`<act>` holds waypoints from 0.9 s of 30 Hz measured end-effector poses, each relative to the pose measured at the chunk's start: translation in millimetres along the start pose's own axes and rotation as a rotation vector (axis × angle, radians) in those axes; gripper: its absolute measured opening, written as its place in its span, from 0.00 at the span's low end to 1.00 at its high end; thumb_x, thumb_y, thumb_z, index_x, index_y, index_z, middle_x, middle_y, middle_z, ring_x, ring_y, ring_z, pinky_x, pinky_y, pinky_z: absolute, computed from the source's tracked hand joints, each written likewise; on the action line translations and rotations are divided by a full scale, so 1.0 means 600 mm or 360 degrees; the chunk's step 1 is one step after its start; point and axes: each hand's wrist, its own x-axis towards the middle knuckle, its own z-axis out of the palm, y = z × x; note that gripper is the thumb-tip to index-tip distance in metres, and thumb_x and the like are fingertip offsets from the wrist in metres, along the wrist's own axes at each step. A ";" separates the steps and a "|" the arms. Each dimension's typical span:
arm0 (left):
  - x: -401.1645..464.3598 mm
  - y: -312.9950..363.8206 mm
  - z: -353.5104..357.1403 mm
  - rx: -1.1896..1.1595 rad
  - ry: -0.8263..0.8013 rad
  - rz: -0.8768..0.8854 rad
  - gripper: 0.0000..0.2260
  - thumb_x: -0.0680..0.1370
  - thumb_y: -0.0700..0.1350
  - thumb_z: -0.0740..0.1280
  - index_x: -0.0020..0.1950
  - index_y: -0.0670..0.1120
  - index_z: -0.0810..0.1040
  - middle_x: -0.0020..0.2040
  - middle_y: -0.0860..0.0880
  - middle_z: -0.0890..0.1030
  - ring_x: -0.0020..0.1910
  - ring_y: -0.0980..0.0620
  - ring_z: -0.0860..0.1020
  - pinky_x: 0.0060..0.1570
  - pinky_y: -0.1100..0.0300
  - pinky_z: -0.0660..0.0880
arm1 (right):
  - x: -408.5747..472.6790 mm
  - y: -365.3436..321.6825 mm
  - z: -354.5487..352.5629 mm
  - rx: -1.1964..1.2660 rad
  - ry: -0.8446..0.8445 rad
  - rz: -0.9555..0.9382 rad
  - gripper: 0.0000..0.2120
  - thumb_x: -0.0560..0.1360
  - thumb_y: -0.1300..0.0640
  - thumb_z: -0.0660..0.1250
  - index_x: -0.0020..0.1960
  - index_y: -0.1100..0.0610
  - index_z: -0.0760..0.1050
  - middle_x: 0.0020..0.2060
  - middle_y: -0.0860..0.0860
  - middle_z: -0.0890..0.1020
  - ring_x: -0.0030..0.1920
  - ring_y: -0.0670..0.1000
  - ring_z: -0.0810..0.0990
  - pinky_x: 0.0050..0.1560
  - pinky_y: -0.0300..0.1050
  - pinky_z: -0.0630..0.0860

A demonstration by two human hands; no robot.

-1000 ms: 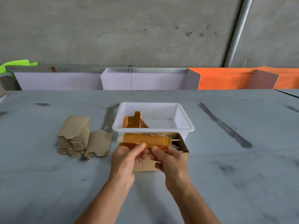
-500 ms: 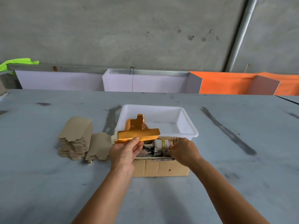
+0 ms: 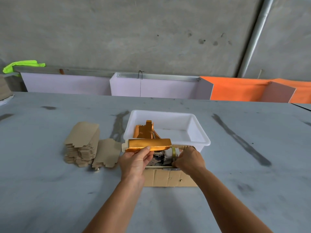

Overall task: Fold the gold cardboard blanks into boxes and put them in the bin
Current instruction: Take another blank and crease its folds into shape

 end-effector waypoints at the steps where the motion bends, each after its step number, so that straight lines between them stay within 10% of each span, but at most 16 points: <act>1: -0.001 0.000 0.000 -0.0001 0.0000 0.0003 0.05 0.71 0.32 0.71 0.44 0.39 0.79 0.40 0.41 0.83 0.31 0.50 0.83 0.34 0.61 0.81 | -0.001 -0.001 0.000 0.0006 0.0010 0.0017 0.07 0.69 0.60 0.70 0.45 0.58 0.74 0.40 0.51 0.79 0.47 0.53 0.80 0.41 0.43 0.75; 16: -0.028 -0.018 0.028 -0.0067 0.0140 -0.0053 0.06 0.71 0.34 0.72 0.44 0.41 0.77 0.43 0.42 0.83 0.39 0.46 0.83 0.40 0.59 0.81 | -0.001 -0.015 -0.027 0.0376 -0.0044 0.0078 0.09 0.71 0.68 0.64 0.50 0.66 0.78 0.41 0.59 0.81 0.41 0.57 0.81 0.43 0.46 0.80; 22: -0.032 -0.022 0.034 -0.0057 0.0216 -0.0056 0.07 0.71 0.35 0.73 0.44 0.43 0.77 0.44 0.44 0.83 0.39 0.48 0.83 0.39 0.60 0.81 | -0.015 -0.018 -0.032 0.0514 -0.0059 0.0160 0.09 0.65 0.71 0.68 0.44 0.64 0.76 0.29 0.55 0.76 0.29 0.51 0.75 0.28 0.39 0.72; 27: -0.034 -0.026 0.034 -0.0054 0.0242 -0.0024 0.07 0.71 0.34 0.73 0.42 0.43 0.77 0.42 0.45 0.82 0.37 0.49 0.83 0.36 0.63 0.81 | -0.028 -0.015 -0.025 0.0774 0.0058 0.0156 0.11 0.67 0.72 0.69 0.37 0.59 0.70 0.36 0.56 0.78 0.41 0.56 0.82 0.43 0.48 0.82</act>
